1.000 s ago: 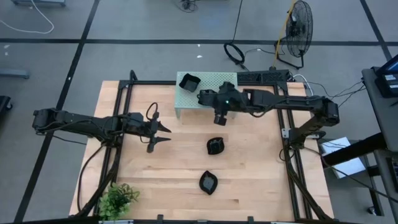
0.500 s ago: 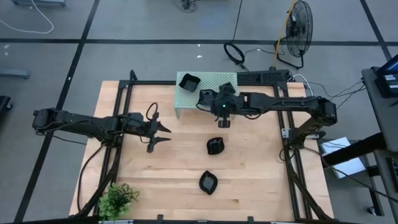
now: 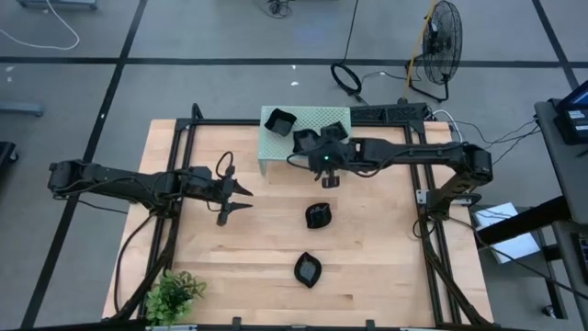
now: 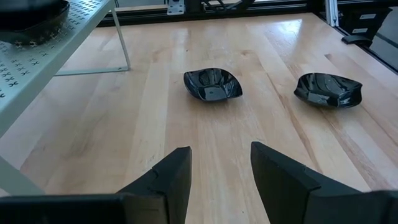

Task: Pick & Place Mini shaped plates
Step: Stack the black leaf shaped plate on top of the other black leaf shaped plates on the shelf

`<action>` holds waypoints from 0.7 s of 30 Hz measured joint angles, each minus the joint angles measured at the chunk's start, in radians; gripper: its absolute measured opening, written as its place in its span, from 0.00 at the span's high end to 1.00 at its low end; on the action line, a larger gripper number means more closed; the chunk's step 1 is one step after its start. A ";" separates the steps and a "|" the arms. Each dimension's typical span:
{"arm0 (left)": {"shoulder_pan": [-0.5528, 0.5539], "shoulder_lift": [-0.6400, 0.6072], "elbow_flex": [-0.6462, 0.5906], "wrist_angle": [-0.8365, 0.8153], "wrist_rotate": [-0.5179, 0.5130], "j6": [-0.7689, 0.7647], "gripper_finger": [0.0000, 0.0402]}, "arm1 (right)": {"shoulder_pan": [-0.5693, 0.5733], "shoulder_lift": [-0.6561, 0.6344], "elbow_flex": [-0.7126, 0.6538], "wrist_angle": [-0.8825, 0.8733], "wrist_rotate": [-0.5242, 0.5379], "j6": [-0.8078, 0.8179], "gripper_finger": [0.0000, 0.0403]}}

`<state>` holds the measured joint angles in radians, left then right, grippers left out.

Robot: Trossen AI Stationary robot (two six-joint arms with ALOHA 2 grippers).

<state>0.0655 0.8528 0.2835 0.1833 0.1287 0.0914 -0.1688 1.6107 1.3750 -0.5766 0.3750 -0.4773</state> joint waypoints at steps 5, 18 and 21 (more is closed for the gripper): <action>0.000 0.000 0.000 0.000 0.000 0.000 0.58 | 0.003 -0.002 -0.002 0.030 0.029 -0.035 0.95; 0.000 0.000 0.000 0.000 0.000 -0.004 0.58 | -0.091 0.000 -0.001 0.105 0.121 0.343 0.83; 0.000 0.000 0.000 0.000 0.000 -0.004 0.58 | -0.136 0.000 -0.001 0.069 0.003 0.442 0.77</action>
<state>0.0658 0.8524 0.2832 0.1833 0.1287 0.0875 -0.3044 1.6110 1.3743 -0.5078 0.3784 -0.0357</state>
